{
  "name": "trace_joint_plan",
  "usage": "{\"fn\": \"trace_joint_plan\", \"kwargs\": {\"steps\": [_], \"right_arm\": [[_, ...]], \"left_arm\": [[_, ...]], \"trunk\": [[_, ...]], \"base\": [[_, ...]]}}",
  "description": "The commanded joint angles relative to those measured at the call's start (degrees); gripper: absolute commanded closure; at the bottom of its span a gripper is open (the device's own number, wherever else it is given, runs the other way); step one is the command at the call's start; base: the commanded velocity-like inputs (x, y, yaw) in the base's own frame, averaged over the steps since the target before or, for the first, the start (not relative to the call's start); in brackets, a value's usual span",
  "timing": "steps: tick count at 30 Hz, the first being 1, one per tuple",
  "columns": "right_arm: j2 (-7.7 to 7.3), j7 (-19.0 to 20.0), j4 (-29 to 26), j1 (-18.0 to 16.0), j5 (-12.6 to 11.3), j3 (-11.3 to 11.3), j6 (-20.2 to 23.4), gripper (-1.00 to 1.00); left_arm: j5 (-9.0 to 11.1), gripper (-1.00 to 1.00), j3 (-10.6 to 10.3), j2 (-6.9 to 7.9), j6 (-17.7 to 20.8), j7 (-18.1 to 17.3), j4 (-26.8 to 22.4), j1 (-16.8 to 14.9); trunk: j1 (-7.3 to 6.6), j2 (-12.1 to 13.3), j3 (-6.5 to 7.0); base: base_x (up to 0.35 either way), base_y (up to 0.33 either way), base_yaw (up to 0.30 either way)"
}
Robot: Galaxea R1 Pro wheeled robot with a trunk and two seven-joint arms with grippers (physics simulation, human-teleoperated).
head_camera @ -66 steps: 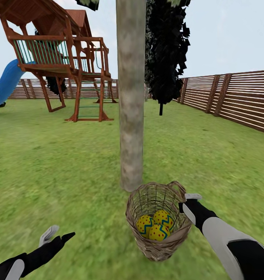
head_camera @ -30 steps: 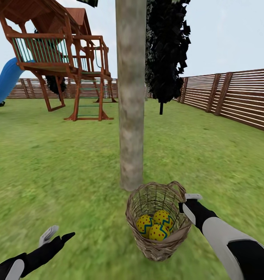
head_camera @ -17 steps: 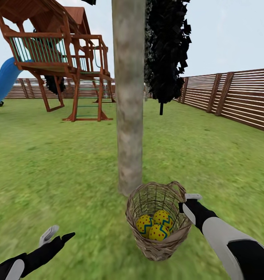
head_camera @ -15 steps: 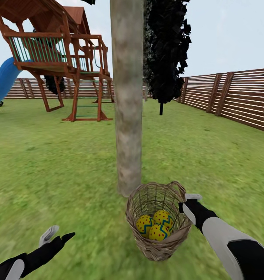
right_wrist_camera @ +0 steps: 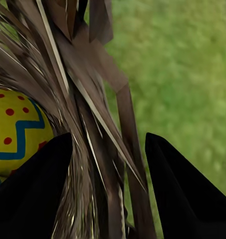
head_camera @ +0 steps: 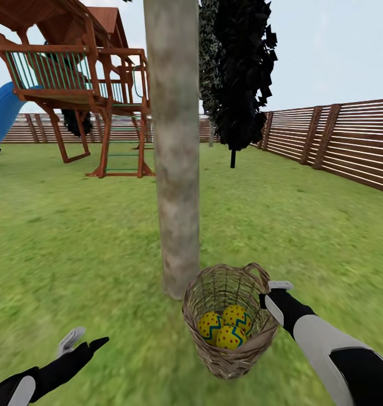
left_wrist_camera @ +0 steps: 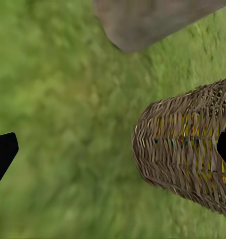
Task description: Take the three Easter eggs out of the wicker basket on the lawn in the garden, then place them on the lawn next to a single tree (choose any tree) so that all three eggs are next to the same tree and none are left in the basket.
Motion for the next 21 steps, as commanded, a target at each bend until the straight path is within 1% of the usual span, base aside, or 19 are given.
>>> {"fn": "trace_joint_plan", "kwargs": {"steps": [1, 3, 12, 15, 21], "right_arm": [[-0.04, -0.3, -0.2, 0.0, -0.7, 0.3, 0.3, 1.0], [-0.04, -0.3, -0.2, 0.0, -0.7, 0.3, 0.3, 1.0], [-0.04, -0.3, -0.2, 0.0, -0.7, 0.3, 0.3, 1.0], [-0.04, -0.3, -0.2, 0.0, -0.7, 0.3, 0.3, 1.0], [-0.04, -0.3, -0.2, 0.0, -0.7, 0.3, 0.3, 1.0]], "left_arm": [[0.2, -1.0, 0.1, 0.01, 0.4, -0.1, 0.0, 0.0], [0.2, -1.0, 0.1, -0.06, 0.4, -0.1, 0.0, 0.0], [0.5, -1.0, 0.1, 0.02, 0.6, -0.1, -0.5, 0.0], [0.5, -1.0, 0.2, 0.01, 0.6, 0.0, -1.5, 0.0], [0.4, -1.0, 0.3, 0.02, 0.6, 0.1, -1.6, 0.0]], "trunk": [[0.02, 0.0, -0.06], [0.02, 0.0, -0.06], [0.02, 0.0, -0.06], [0.68, -1.2, -0.59], [2.0, -3.6, -1.67]], "base": [[0.288, -0.048, 0.0], [0.132, -0.016, 0.0], [0.005, -0.001, 0.0], [0.0, 0.0, 0.0], [0.0, 0.0, 0.0]]}}
